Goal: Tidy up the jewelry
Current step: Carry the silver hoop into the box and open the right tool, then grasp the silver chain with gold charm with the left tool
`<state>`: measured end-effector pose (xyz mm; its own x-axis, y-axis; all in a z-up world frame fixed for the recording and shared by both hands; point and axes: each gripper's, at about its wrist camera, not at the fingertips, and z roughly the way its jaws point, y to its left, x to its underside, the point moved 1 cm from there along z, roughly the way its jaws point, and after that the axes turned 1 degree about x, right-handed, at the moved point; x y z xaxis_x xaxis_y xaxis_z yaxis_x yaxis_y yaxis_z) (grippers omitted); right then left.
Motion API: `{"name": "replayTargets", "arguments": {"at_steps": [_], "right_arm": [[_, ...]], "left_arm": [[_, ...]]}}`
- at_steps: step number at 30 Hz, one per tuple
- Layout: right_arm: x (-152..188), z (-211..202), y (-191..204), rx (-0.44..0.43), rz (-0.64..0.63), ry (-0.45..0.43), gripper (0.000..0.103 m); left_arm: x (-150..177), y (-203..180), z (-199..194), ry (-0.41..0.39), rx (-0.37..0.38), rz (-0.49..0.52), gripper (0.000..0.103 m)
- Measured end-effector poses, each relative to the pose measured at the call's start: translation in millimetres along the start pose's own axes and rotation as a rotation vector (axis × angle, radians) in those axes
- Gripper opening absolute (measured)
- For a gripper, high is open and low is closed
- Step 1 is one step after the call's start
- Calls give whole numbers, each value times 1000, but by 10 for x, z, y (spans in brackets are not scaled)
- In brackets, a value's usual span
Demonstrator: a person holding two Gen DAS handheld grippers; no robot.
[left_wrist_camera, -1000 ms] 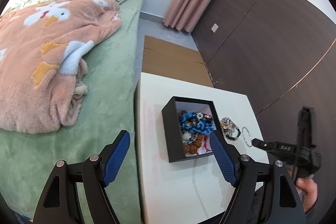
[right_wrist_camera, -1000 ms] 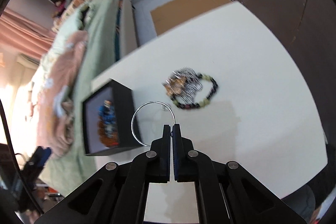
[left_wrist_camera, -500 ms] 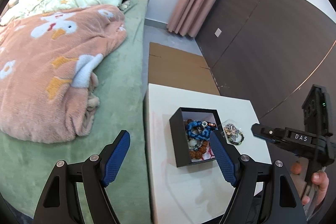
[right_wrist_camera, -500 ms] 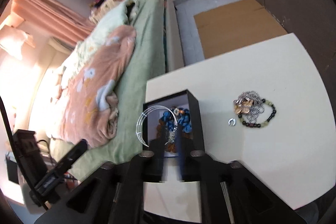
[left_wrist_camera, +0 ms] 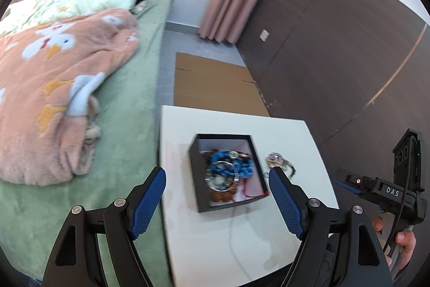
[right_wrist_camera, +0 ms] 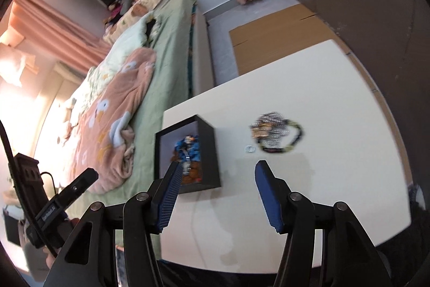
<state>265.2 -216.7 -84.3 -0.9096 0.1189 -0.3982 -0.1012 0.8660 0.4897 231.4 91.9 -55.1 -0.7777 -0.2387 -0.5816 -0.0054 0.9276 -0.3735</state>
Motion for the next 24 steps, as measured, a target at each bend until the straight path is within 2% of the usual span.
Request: {"name": "replayTargets", "arguments": {"at_steps": [10,19,24], "right_arm": [[-22,-335,-510,10,75,-68,57],[34,-393,-974,-1,166,-101,57],[83,-352,-1254,9,210,-93,57]], "left_arm": [[-17,-603,164,16,29,101,79],[-48,-1013,573,81,40,175,79],[-67,-1174,884,141,56,183,66]]}}
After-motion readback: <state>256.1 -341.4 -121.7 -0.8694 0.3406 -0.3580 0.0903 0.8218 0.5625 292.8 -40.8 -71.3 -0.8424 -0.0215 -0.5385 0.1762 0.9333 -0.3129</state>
